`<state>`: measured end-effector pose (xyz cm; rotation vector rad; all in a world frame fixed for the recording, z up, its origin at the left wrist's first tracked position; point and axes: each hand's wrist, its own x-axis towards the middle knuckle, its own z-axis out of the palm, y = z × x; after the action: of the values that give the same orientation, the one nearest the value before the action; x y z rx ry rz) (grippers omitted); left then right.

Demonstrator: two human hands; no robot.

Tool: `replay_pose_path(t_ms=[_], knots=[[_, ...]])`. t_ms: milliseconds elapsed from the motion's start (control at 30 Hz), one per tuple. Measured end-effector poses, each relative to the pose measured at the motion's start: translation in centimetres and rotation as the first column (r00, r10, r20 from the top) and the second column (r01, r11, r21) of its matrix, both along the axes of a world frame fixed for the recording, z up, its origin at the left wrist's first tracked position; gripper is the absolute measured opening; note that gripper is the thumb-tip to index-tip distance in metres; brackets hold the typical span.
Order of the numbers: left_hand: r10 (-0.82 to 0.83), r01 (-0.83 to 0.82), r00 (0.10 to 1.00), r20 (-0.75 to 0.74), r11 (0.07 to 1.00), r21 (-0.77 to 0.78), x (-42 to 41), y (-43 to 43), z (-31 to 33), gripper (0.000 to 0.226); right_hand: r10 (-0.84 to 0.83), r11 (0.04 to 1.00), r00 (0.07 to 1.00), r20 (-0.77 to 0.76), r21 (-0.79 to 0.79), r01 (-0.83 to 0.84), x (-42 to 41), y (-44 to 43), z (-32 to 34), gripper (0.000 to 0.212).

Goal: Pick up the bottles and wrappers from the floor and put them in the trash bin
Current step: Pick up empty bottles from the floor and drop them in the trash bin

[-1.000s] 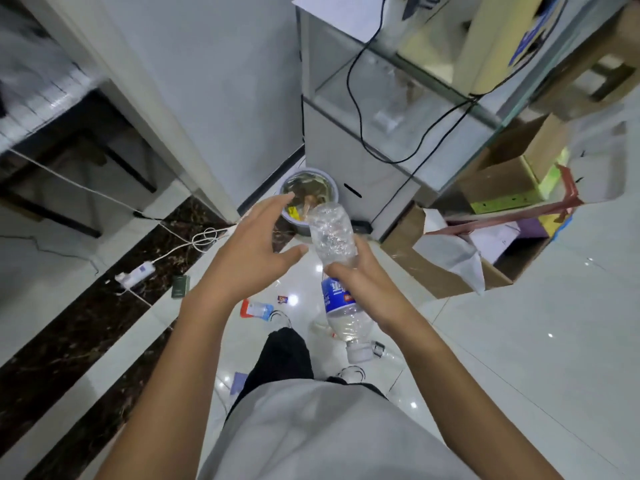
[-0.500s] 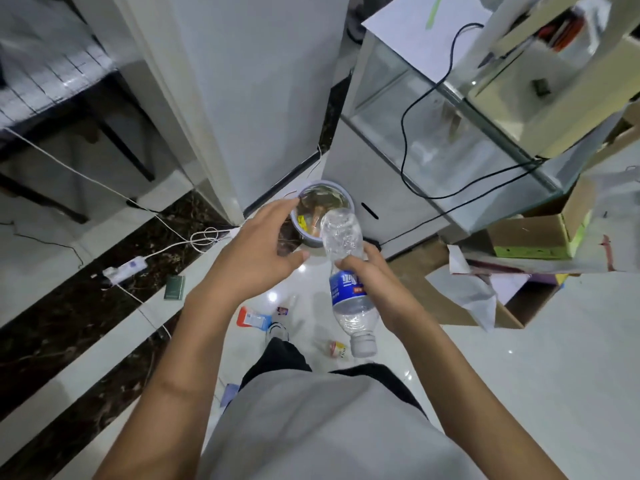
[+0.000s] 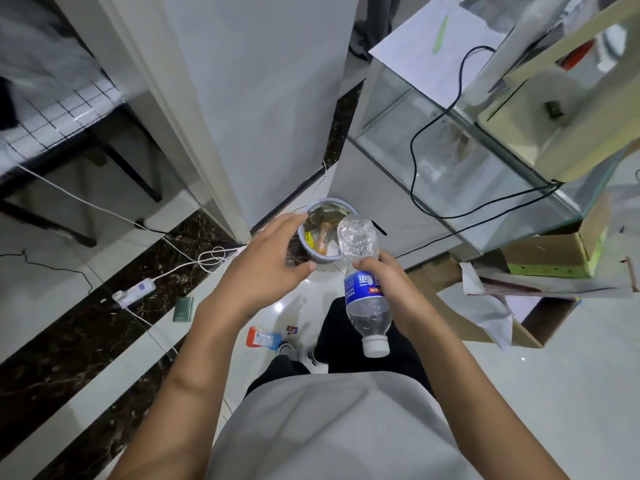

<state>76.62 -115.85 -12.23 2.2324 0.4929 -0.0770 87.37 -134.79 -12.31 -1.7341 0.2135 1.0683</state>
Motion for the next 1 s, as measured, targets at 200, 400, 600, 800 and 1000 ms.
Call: replay_pose_path(t_ms=[200,400,600,800,1000], knots=[[0.007,-0.003,0.993,-0.114,0.999,0.036,3.7,2.4,-1.7,0.078,-0.004,1.000,1.000,0.007,-0.028,0.004,5.1,0.6,-1.6,0.043],[0.027,-0.025,0.982,-0.189,1.000,0.015,9.1,4.7,-2.8,0.083,0.040,0.998,0.999,-0.024,-0.042,-0.041,12.6,3.1,-4.2,0.042],[0.096,-0.080,0.955,-0.282,0.994,0.069,13.2,7.1,-4.3,0.077,0.130,0.991,0.987,-0.091,0.000,-0.130,18.8,6.8,-6.5,0.047],[0.166,-0.152,0.933,-0.319,0.986,0.069,13.9,9.9,-4.7,0.075,0.150,0.988,0.980,-0.127,-0.017,-0.153,21.6,9.1,-8.0,0.047],[0.095,-0.077,0.942,-0.323,0.995,0.066,16.4,13.9,-6.4,0.075,0.078,0.997,0.988,-0.133,-0.016,-0.081,21.5,10.5,-9.4,0.040]])
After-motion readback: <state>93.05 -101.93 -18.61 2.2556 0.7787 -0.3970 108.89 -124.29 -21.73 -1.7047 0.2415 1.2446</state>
